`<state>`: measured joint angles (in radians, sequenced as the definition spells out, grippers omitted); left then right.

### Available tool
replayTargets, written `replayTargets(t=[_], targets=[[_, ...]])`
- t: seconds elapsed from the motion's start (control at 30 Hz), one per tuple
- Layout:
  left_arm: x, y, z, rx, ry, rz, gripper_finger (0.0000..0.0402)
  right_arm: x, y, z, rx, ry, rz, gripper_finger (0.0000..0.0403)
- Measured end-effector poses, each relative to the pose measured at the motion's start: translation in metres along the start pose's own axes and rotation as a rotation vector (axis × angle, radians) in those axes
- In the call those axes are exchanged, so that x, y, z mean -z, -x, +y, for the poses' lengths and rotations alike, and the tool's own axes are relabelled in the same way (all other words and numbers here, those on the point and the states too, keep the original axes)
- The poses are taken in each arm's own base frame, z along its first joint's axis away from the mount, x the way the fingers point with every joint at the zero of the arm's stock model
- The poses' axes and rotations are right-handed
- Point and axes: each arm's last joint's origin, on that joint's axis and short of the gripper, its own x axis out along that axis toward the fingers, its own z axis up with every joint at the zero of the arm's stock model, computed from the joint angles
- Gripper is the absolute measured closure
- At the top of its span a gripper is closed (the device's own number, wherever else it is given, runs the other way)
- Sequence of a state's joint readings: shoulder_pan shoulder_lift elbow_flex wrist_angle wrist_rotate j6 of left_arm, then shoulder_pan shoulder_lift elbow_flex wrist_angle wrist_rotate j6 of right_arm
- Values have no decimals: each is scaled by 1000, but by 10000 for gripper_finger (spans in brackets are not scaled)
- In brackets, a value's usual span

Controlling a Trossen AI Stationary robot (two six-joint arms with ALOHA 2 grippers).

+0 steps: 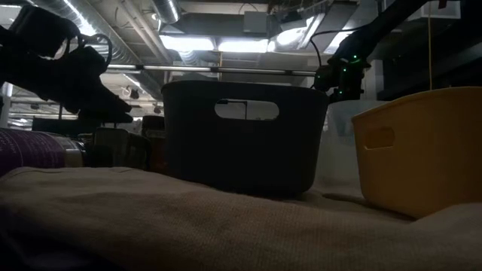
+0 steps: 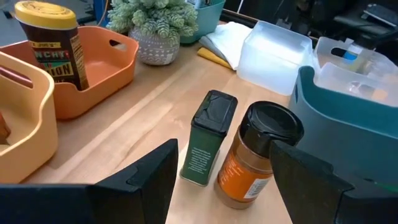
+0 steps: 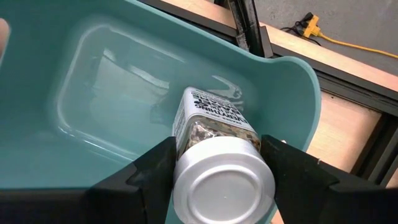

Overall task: Sort spices by type
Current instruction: Put the white seasoning bottle into the green bin

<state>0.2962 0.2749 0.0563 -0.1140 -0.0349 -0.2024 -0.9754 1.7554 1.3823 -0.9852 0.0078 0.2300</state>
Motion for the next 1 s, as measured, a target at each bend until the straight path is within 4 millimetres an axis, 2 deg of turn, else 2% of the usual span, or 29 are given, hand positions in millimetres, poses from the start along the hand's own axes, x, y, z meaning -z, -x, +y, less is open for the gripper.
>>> replayTargets(t=[0.77,0.87,1.0], targets=[[0,0,0,-1,-3,2,164,-2,0,-1,29,-24,-25,177],[0,0,0,-1,7,2,164,-2,0,-1,28,-24,-25,166],[0,0,0,-1,-2,2,164,-2,0,0,24,-24,-25,131]])
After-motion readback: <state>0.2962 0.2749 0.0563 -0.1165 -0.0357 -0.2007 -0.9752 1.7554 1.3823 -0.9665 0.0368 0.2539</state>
